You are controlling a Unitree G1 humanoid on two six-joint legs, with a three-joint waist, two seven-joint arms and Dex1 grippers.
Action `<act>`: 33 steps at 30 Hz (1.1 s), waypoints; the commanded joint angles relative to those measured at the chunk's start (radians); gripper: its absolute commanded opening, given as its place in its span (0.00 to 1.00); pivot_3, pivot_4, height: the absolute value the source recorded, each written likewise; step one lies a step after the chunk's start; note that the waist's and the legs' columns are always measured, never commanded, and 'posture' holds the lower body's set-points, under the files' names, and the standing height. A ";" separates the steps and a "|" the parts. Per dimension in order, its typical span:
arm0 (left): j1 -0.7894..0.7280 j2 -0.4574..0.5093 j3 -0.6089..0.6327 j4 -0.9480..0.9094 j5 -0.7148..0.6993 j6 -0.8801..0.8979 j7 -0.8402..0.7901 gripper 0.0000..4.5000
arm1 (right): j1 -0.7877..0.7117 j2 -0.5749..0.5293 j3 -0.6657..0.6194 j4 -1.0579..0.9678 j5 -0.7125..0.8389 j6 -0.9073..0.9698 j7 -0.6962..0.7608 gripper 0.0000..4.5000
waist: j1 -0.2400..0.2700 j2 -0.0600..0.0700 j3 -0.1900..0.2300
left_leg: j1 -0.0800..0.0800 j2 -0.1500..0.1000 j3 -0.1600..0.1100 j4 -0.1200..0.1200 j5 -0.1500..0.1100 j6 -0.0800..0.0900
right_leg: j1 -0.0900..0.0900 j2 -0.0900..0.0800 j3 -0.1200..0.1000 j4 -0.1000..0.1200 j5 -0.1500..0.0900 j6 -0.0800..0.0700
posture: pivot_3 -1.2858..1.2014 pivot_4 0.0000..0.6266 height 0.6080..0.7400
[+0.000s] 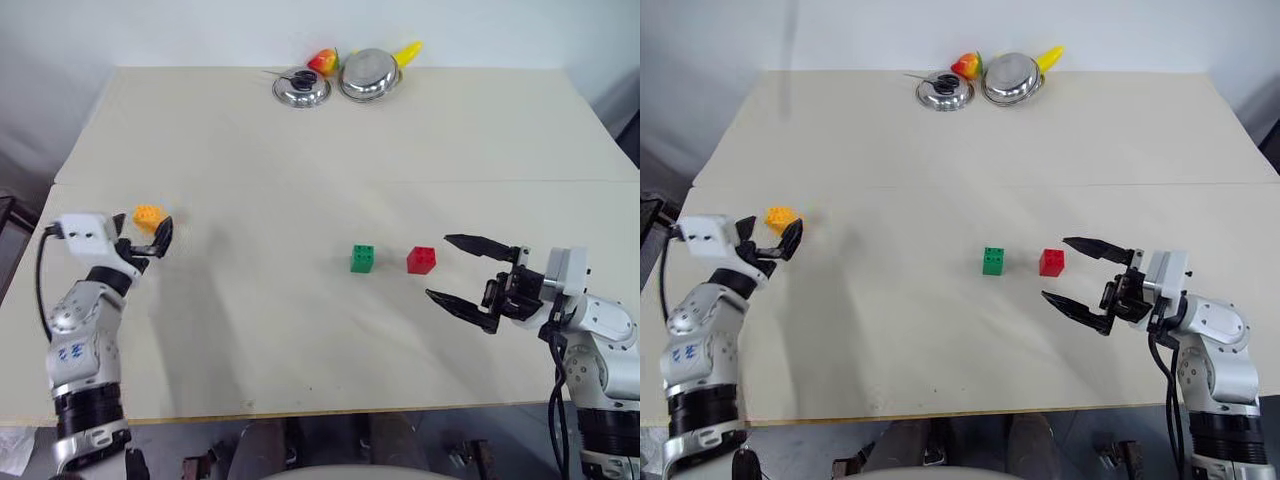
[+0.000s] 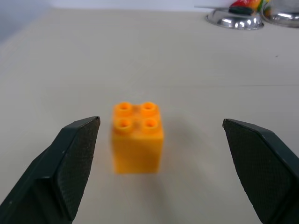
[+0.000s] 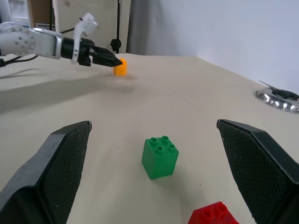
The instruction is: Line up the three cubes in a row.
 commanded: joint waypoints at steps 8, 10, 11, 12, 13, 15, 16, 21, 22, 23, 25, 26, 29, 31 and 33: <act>-0.062 0.027 -0.029 0.093 0.034 -0.007 0.008 0.59 | 0.057 0.013 -0.033 -0.074 0.006 -0.023 -0.058 1.00 | 0.004 0.000 0.000 | 0.000 0.000 0.000 0.000 0.000 0.000 | 0.000 0.000 0.000 0.000 0.000 0.000 | 0.52 0.24 1.00; -0.060 0.053 -0.054 0.118 0.064 -0.055 -0.035 0.46 | 0.073 0.009 -0.041 -0.078 0.005 -0.028 -0.065 1.00 | 0.007 0.000 0.000 | 0.000 0.000 0.000 0.001 0.000 0.000 | 0.000 0.000 0.000 0.000 0.000 0.000 | 0.52 0.24 1.00; -0.059 0.076 -0.076 0.141 0.090 -0.103 -0.066 0.40 | 0.082 0.005 -0.049 -0.081 0.004 -0.031 -0.070 1.00 | 0.006 0.000 0.000 | 0.000 0.000 0.000 0.001 0.000 0.000 | 0.000 0.000 0.000 0.000 0.000 0.000 | 0.52 0.24 1.00; -0.059 0.098 -0.098 0.168 0.106 -0.160 -0.113 0.33 | 0.092 0.000 -0.061 -0.085 0.008 -0.028 -0.076 1.00 | 0.005 0.000 0.000 | 0.000 0.000 0.000 0.001 0.000 0.000 | 0.000 0.000 0.000 0.000 0.000 0.000 | 0.52 0.24 1.00; -0.068 0.110 -0.110 0.198 0.090 -0.221 -0.193 0.33 | 0.114 -0.010 -0.080 -0.091 0.015 -0.019 -0.079 1.00 | 0.006 0.000 0.000 | 0.000 0.000 0.000 0.001 0.000 0.000 | 0.000 0.000 0.000 0.000 0.000 0.000 | 0.52 0.24 1.00; -0.093 0.107 -0.114 0.216 -0.008 -0.285 -0.382 0.33 | 0.160 -0.027 -0.116 -0.103 0.024 -0.004 -0.081 1.00 | 0.009 0.000 0.000 | 0.000 0.000 0.000 0.000 0.000 0.000 | 0.000 0.000 0.000 0.000 0.000 0.000 | 0.52 0.24 1.00; -0.106 0.110 -0.126 0.218 -0.036 -0.323 -0.472 0.33 | 0.183 -0.034 -0.130 -0.111 0.027 0.002 -0.080 1.00 | 0.012 0.000 0.000 | -0.001 -0.001 0.000 0.000 0.000 0.000 | 0.000 -0.001 0.000 -0.001 0.000 0.000 | 0.52 0.24 1.00; -0.221 0.142 -0.371 0.222 -0.044 -0.382 -1.001 0.33 | 0.318 -0.066 -0.219 -0.138 0.035 0.016 -0.073 1.00 | 0.026 0.000 0.000 | -0.001 -0.001 0.001 0.001 0.000 0.000 | 0.000 0.000 0.000 -0.001 0.000 0.000 | 0.52 0.24 1.00; -0.255 0.136 -0.417 0.267 -0.008 -0.414 -1.050 0.33 | 0.332 -0.066 -0.226 -0.148 0.034 0.020 -0.079 1.00 | 0.026 0.000 0.000 | -0.001 -0.002 0.001 0.001 0.000 0.000 | 0.000 0.000 0.000 -0.001 0.000 0.000 | 0.52 0.24 1.00; -0.296 0.122 -0.458 0.325 0.023 -0.449 -1.092 0.33 | 0.346 -0.065 -0.230 -0.161 0.035 0.022 -0.084 1.00 | 0.026 0.001 -0.001 | -0.001 -0.004 0.002 0.001 0.000 0.000 | 0.000 0.000 0.000 -0.001 0.000 0.000 | 0.52 0.24 1.00; -0.358 0.099 -0.499 0.426 0.061 -0.510 -1.133 0.33 | 0.361 -0.063 -0.235 -0.184 0.038 0.030 -0.094 1.00 | 0.022 0.001 -0.001 | 0.000 -0.006 0.003 0.001 0.000 -0.001 | 0.000 0.001 0.000 -0.001 0.000 0.000 | 0.52 0.24 1.00; -0.414 0.075 -0.524 0.526 0.100 -0.567 -1.135 0.33 | 0.372 -0.060 -0.238 -0.203 0.042 0.036 -0.103 1.00 | 0.016 0.001 -0.001 | 0.000 -0.005 0.003 0.001 0.000 -0.001 | 0.000 0.001 0.001 -0.001 0.000 0.000 | 0.52 0.24 1.00; -0.531 0.025 -0.541 0.757 0.150 -0.660 -1.142 0.33 | 0.396 -0.055 -0.245 -0.241 0.050 0.046 -0.121 1.00 | 0.014 0.000 -0.001 | -0.001 -0.004 0.002 0.001 0.001 -0.001 | -0.001 0.002 0.000 -0.002 0.000 0.000 | 0.52 0.24 1.00; -0.581 0.011 -0.539 0.858 0.176 -0.711 -1.136 0.33 | 0.409 -0.057 -0.254 -0.258 0.053 0.041 -0.121 1.00 | 0.008 0.000 -0.001 | -0.002 -0.004 0.002 0.001 0.001 -0.001 | -0.001 0.002 0.000 -0.003 0.000 0.000 | 0.52 0.24 1.00; -0.618 0.000 -0.540 0.932 0.201 -0.762 -1.128 0.33 | 0.415 -0.058 -0.266 -0.272 0.058 0.036 -0.123 1.00 | 0.007 0.000 0.000 | -0.002 -0.004 0.002 0.000 0.000 0.000 | -0.001 0.002 0.000 -0.003 0.000 0.000 | 0.52 0.24 1.00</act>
